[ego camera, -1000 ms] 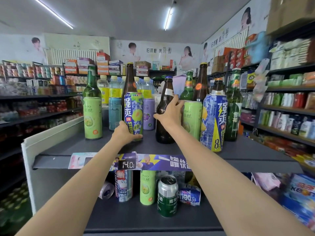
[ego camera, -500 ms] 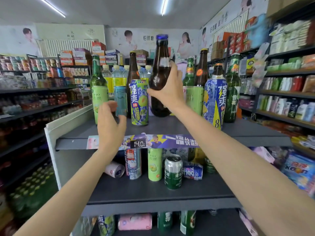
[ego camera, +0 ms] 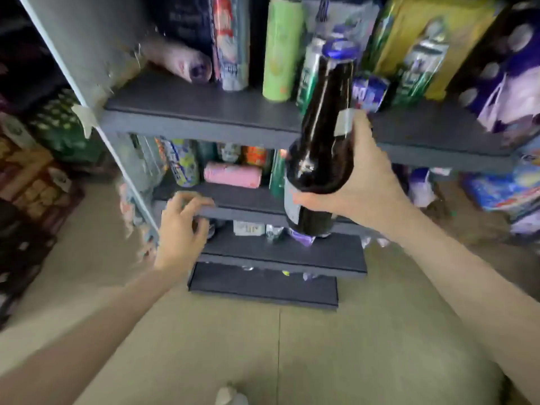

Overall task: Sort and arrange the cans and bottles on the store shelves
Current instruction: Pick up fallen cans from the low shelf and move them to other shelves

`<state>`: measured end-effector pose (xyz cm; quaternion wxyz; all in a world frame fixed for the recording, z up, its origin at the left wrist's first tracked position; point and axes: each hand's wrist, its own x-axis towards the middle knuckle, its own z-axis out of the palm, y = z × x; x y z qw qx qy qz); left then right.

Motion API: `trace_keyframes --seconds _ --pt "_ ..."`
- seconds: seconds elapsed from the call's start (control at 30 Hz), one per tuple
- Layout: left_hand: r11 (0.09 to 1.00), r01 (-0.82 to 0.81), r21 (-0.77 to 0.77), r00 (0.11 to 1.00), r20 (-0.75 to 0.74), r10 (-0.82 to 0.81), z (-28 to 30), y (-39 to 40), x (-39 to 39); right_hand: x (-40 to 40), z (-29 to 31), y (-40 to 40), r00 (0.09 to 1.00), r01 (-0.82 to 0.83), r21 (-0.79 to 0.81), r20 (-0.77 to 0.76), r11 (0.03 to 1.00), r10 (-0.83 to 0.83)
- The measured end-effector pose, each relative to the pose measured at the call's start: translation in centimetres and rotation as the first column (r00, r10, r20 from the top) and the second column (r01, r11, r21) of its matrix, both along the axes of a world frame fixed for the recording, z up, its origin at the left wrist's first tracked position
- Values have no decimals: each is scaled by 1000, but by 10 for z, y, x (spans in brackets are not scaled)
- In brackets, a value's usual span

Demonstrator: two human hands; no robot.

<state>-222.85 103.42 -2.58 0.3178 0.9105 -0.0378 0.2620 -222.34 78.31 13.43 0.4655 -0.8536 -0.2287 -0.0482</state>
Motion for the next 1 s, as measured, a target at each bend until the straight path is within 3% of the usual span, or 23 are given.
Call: trace_keyframes --seconds 0.2,0.33,0.47,0.6,0.77,1.0 --pt "998 -22 66 952 -304 41 -201 -25 -12 -23 -248 -37 961 163 5 -226 987 -157" --pt "984 -147 -103 905 -416 92 -330 -33 -8 -35 -413 -49 905 194 -67 -372 979 -205" --pt "960 -249 -128 878 -449 168 -441 -20 5 -21 -551 -36 893 195 -132 -385 972 -231" --pt "932 -345 -111 839 -482 252 -533 -7 28 16 -671 -15 904 219 -80 -359 972 -233" --pt "926 -355 -128 861 -431 271 -621 1 42 67 -773 16 951 182 -19 -252 983 -181" --pt "909 -385 -157 852 -439 285 -671 19 51 116 -814 43 967 228 36 -122 973 -222"
